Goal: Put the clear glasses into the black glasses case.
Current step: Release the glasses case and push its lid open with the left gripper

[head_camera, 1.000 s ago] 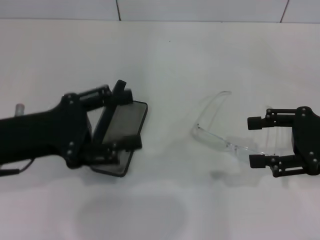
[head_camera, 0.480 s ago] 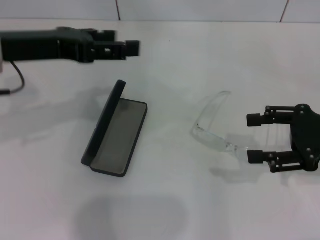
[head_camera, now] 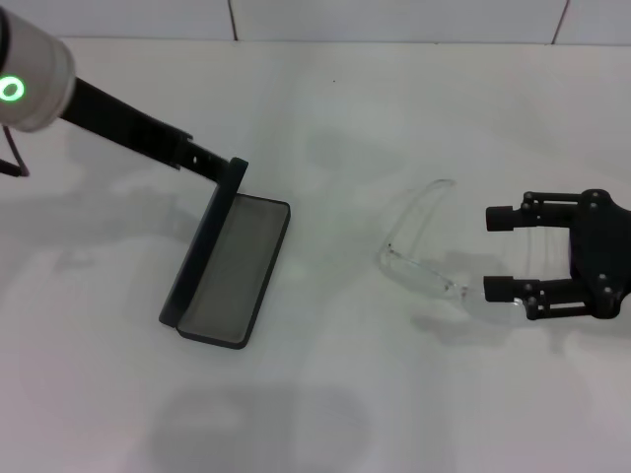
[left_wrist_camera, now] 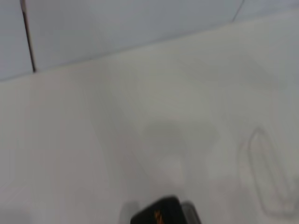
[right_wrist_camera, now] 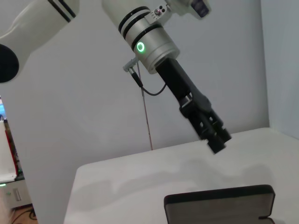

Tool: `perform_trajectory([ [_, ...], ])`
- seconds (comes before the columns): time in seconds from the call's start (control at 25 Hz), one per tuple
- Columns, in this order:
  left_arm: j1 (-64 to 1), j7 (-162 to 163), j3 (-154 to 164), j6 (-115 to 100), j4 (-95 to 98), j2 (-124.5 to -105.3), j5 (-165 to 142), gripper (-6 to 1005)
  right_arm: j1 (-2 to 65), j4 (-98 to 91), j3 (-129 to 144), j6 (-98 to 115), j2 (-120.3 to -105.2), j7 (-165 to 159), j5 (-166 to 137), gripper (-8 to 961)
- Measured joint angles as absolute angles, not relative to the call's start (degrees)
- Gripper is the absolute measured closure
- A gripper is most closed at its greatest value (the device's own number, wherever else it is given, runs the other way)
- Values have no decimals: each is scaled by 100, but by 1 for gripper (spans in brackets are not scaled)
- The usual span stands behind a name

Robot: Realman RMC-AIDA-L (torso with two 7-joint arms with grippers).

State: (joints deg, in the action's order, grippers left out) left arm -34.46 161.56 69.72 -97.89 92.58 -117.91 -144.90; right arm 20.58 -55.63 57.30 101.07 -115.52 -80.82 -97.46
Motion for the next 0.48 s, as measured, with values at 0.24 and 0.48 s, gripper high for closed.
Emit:
perform_trajectory([
  [0.24, -3549, 16291, 7318, -9804, 9075, -11932, -14706, 127, 2191, -5554, 5747, 10005, -11548, -8018, -9745, 206],
  [0.48, -3868, 16254, 7315, -9541, 8104, -11951, -14890, 127, 2262, -5447, 5758, 9966, -11550, -7838, -9738, 206],
])
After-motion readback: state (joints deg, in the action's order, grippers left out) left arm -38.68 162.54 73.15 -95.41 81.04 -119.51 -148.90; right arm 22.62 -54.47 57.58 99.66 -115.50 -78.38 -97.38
